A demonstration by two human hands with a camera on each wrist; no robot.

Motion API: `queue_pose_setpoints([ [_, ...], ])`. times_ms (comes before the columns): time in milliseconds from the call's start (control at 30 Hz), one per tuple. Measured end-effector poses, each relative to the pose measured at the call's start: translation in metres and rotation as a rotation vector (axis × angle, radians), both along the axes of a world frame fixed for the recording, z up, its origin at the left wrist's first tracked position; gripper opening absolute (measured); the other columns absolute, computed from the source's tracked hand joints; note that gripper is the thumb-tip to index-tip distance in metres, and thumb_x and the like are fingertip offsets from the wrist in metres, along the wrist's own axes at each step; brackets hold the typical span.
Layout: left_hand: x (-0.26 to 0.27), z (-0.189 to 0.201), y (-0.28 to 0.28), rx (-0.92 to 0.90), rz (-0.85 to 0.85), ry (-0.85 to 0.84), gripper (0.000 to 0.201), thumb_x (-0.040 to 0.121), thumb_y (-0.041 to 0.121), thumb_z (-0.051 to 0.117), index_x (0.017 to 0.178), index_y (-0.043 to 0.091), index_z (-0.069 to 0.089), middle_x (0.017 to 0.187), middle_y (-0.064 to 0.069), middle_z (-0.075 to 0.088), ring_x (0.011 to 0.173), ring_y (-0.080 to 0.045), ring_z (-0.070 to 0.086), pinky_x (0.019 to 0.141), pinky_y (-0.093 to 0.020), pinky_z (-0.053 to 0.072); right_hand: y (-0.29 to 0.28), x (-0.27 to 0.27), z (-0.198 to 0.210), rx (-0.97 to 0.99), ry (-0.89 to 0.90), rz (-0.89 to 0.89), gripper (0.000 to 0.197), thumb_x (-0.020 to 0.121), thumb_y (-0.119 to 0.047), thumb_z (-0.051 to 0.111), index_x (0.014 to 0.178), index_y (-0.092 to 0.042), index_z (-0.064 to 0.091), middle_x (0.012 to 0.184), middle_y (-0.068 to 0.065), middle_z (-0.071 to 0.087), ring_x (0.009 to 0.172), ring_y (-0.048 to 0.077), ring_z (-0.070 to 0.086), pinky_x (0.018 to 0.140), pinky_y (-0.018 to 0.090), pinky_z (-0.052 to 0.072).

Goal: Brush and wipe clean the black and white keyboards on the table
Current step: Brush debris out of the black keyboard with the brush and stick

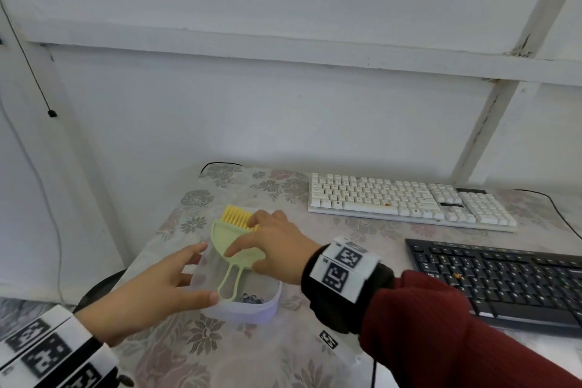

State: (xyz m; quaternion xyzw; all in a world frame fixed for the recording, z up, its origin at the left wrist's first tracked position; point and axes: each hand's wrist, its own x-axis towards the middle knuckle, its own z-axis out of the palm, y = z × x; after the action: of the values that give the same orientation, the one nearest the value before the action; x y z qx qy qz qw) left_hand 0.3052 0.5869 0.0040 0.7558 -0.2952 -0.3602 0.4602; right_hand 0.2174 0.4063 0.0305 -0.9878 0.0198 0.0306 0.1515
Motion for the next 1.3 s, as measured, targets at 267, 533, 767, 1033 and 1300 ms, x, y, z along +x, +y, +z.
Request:
queue_pose_setpoints([
  [267,-0.001,0.0,0.002,-0.005,0.002,-0.003,0.105,0.047,0.045,0.088,0.138,0.03,0.038,0.121,0.014,0.057,0.099,-0.004,0.065,0.074,-0.019,0.054,0.003,0.017,-0.01,-0.095,0.059,0.124,0.034,0.086,-0.015,0.063,0.116,-0.033,0.064,0.146,0.005,0.027,0.127,0.031,0.027,0.098,0.045,0.034],
  [533,-0.003,0.009,-0.003,0.073,-0.007,-0.23,0.114,0.041,0.07,0.076,0.139,0.04,0.027,0.131,0.025,0.038,0.115,0.007,0.045,0.081,-0.01,0.047,-0.025,0.009,0.008,0.16,-0.117,0.167,0.033,0.092,-0.019,0.057,0.125,-0.021,0.059,0.127,0.01,0.053,0.114,0.025,0.051,0.098,0.038,0.04],
  [767,-0.03,0.042,-0.043,0.055,-0.082,-0.475,0.084,0.042,0.084,0.059,0.116,0.068,0.022,0.138,0.032,0.028,0.126,-0.002,0.039,0.096,-0.019,0.039,-0.064,-0.04,0.052,0.611,-0.391,-0.058,0.016,0.101,-0.024,0.039,0.117,-0.025,0.041,0.112,-0.001,0.059,0.081,-0.004,0.059,0.073,0.017,0.052],
  [1033,-0.101,0.049,-0.136,-0.015,-0.258,-0.46,0.114,0.03,0.096,0.048,0.133,0.054,0.022,0.124,0.04,0.033,0.113,0.022,0.035,0.085,-0.002,0.037,-0.175,-0.146,0.075,0.858,-0.59,-0.574,0.011,0.1,-0.017,0.038,0.108,-0.014,0.044,0.088,0.001,0.05,0.073,0.013,0.053,0.046,0.025,0.05],
  [1300,-0.169,0.022,-0.235,0.165,-0.264,-0.425,0.086,0.075,0.045,0.071,0.144,0.026,0.025,0.138,0.011,0.04,0.127,-0.005,0.039,0.099,-0.017,0.038,-0.316,-0.307,0.059,0.899,-0.582,-0.942,0.015,0.09,-0.005,0.057,0.092,-0.017,0.049,0.088,0.003,0.058,0.075,0.016,0.059,0.047,0.024,0.05],
])
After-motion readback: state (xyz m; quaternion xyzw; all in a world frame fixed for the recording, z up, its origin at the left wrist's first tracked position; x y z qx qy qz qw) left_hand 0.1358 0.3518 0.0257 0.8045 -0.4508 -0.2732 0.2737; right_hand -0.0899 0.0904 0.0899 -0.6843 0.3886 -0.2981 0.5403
